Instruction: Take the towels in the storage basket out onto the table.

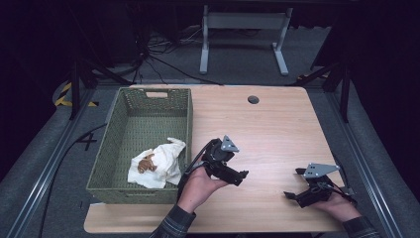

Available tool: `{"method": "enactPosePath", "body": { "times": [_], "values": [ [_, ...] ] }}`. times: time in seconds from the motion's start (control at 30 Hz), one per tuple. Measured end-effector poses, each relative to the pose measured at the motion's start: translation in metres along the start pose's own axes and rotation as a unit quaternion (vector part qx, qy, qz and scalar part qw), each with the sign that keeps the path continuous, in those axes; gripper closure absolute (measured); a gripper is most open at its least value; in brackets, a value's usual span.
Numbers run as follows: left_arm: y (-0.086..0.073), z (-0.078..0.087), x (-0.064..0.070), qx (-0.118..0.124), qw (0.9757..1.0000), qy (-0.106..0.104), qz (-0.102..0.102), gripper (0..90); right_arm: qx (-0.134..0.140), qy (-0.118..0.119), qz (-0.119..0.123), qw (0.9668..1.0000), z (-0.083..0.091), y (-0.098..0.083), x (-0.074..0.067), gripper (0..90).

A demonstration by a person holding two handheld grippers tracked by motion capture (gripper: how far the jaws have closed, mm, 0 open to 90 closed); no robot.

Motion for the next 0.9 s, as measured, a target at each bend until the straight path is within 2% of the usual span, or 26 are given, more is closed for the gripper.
{"method": "enactPosePath", "body": {
  "times": [0.2, 0.4, 0.7, 0.9],
  "values": [
    [0.006, 0.006, -0.004, -0.001, 0.9999, -0.008, -0.010, 7.5, 0.000, 0.000, 0.000, 1.0000, 0.000, 0.000, 0.000, 0.0],
    [0.013, 0.017, -0.011, 0.013, 0.9998, -0.006, -0.016, 8.1, 0.000, 0.000, 0.000, 1.0000, 0.000, 0.000, 0.000, 0.0],
    [0.009, 0.033, -0.024, 0.012, 0.9995, 0.009, -0.027, 8.3, 0.000, 0.000, -0.001, 1.0000, 0.000, 0.000, 0.000, 0.0],
    [0.006, 0.046, -0.035, 0.022, 0.9994, 0.014, -0.022, 10.9, 0.000, 0.000, -0.001, 1.0000, 0.000, 0.000, 0.000, 0.0]
  ]
}}
Point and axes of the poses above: each handheld gripper's, and its own axes: z roughly backward along the jaws, y roughly out of its top, x roughly to its right, the point moved 8 cm from there along -z, roughly forward along the jaws, and after that the axes turned 8 degrees about x, right-handed, at the moved point
